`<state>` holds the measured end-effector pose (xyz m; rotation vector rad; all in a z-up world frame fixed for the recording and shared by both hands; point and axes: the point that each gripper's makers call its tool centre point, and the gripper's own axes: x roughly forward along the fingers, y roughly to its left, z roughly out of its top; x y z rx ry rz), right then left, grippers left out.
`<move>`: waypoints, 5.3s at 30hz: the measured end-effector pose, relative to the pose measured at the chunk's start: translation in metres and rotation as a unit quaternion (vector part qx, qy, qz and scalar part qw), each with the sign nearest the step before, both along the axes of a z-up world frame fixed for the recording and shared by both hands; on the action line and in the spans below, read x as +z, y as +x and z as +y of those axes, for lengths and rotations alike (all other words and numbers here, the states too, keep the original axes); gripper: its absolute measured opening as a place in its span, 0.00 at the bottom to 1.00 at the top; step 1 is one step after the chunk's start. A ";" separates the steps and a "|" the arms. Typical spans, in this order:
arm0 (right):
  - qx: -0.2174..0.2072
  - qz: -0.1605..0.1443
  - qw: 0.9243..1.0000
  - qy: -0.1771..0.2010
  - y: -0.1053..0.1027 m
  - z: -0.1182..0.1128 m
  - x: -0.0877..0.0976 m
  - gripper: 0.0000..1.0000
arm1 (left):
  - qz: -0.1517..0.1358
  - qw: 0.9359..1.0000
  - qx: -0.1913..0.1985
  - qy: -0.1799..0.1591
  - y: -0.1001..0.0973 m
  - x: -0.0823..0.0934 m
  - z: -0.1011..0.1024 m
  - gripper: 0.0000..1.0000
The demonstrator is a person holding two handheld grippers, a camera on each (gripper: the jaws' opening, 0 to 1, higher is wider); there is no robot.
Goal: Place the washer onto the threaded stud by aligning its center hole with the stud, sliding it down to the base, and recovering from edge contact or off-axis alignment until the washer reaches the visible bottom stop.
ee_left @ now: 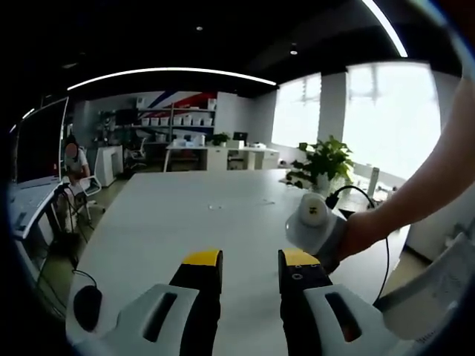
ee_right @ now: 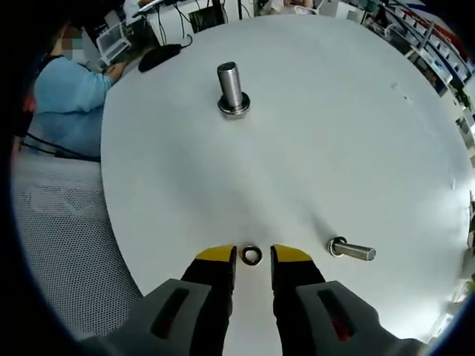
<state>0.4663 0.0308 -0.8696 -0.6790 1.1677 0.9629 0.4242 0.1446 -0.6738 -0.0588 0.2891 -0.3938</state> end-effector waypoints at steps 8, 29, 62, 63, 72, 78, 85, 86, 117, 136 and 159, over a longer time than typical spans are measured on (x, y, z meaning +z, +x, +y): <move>0.004 0.005 1.000 -0.008 -0.002 -0.004 -0.005 0.20 | 0.000 1.000 0.003 0.000 0.000 0.000 0.002 0.28; 0.047 -0.018 0.999 -0.008 -0.002 -0.005 -0.007 0.18 | 0.001 1.000 0.006 0.001 0.000 0.000 0.003 0.28; 0.062 -0.017 0.997 -0.033 -0.006 -0.005 -0.008 0.14 | -0.002 1.000 0.004 -0.006 0.001 0.002 0.001 0.27; 0.055 -0.015 0.998 -0.032 -0.005 -0.006 -0.009 0.14 | 0.000 1.000 0.005 -0.008 0.001 0.001 0.001 0.27; 0.019 -0.013 1.000 -0.012 -0.003 -0.007 -0.008 0.13 | -0.002 0.999 0.017 -0.037 0.003 0.005 0.006 0.28; 0.036 -0.020 0.999 -0.017 -0.004 -0.005 -0.008 0.13 | -0.004 0.999 0.021 -0.032 0.003 0.006 0.009 0.29; 0.032 -0.021 0.999 -0.019 -0.004 -0.005 -0.008 0.13 | -0.012 1.000 0.016 -0.023 0.002 0.008 0.006 0.29; 0.028 -0.019 0.999 -0.018 -0.004 -0.005 -0.008 0.13 | -0.012 1.000 0.016 -0.023 0.002 0.008 0.006 0.29; 0.023 -0.050 0.998 -0.009 0.016 -0.022 0.036 0.13 | -0.020 1.000 0.006 -0.007 0.002 0.009 0.002 0.29; 0.009 -0.068 0.998 0.010 0.029 -0.031 0.069 0.13 | -0.019 1.000 -0.001 -0.002 0.002 0.008 -0.002 0.29; -0.006 -0.097 0.995 0.014 0.057 -0.044 0.089 0.13 | -0.015 1.000 -0.008 -0.001 0.000 0.006 -0.005 0.29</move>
